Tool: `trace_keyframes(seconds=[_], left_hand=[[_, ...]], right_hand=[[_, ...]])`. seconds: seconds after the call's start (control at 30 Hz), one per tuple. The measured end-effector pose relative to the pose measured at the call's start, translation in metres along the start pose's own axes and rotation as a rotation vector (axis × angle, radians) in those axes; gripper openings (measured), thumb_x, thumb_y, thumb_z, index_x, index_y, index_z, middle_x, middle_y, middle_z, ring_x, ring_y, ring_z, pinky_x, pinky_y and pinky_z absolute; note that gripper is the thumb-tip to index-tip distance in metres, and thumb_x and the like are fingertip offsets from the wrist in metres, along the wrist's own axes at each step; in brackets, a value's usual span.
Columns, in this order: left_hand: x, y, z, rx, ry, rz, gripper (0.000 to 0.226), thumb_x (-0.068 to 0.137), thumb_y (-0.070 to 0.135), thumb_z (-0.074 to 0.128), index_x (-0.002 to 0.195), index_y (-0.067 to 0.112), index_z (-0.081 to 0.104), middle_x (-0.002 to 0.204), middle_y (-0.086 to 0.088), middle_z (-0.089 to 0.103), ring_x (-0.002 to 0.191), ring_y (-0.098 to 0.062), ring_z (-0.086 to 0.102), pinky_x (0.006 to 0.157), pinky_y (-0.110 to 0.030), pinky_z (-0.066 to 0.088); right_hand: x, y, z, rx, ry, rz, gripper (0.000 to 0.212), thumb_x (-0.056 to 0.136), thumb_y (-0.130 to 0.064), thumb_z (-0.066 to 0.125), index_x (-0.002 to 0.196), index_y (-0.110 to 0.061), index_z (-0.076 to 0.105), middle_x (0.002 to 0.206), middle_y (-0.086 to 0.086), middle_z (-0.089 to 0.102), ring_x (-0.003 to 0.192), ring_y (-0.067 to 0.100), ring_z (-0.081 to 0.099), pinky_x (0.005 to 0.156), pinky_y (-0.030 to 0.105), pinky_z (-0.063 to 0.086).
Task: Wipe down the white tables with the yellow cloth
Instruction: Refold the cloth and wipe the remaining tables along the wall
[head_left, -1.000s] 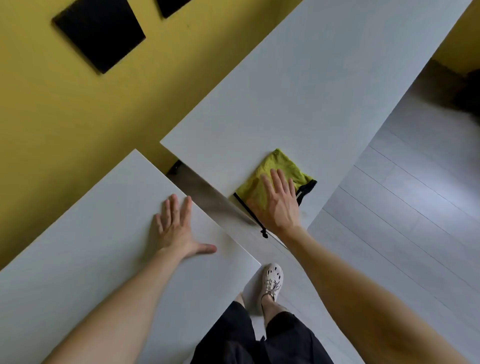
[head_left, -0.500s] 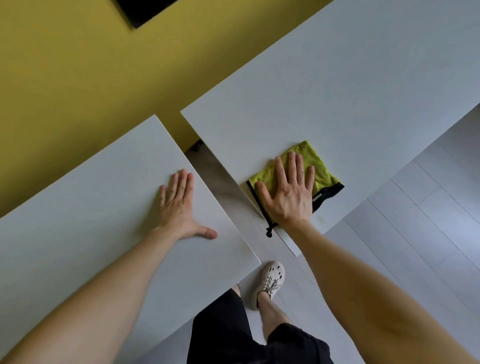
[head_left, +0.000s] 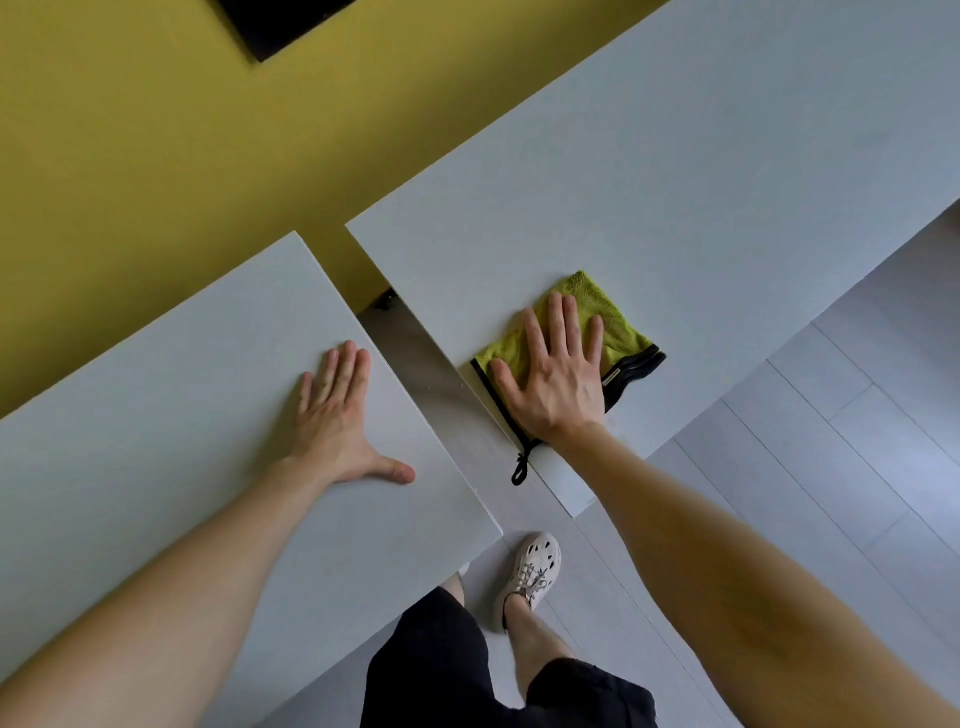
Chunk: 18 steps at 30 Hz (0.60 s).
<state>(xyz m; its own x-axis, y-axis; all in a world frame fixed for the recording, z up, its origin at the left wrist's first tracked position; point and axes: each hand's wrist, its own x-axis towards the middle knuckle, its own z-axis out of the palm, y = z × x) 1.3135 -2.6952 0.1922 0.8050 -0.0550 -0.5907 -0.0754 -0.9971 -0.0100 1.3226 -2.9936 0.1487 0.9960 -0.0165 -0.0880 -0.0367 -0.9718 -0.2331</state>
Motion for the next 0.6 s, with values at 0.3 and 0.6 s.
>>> trace_keyframes(seconds=[0.3, 0.6], left_hand=[[-0.006, 0.012, 0.0, 0.015, 0.034, 0.025, 0.19, 0.03, 0.115, 0.058, 0.164, 0.02, -0.037, 0.175, -0.001, -0.04, 0.163, -0.022, -0.034, 0.137, -0.054, -0.006], [-0.008, 0.024, 0.003, 0.002, 0.038, 0.028, 0.19, 0.031, 0.112, 0.063, 0.165, 0.019, -0.034, 0.177, -0.002, -0.035, 0.165, -0.022, -0.031, 0.137, -0.056, -0.002]], right_hand=[[-0.001, 0.001, -0.002, -0.009, 0.008, 0.031, 0.103, 0.104, -0.083, 0.018, 0.174, -0.01, 0.001, 0.183, 0.008, -0.006, 0.168, 0.022, -0.017, 0.135, 0.058, -0.005], [-0.062, 0.018, -0.004, -0.045, -0.032, -0.039, 0.097, 0.106, -0.08, 0.028, 0.175, -0.016, 0.004, 0.183, 0.004, -0.006, 0.168, 0.02, -0.015, 0.136, 0.058, 0.002]])
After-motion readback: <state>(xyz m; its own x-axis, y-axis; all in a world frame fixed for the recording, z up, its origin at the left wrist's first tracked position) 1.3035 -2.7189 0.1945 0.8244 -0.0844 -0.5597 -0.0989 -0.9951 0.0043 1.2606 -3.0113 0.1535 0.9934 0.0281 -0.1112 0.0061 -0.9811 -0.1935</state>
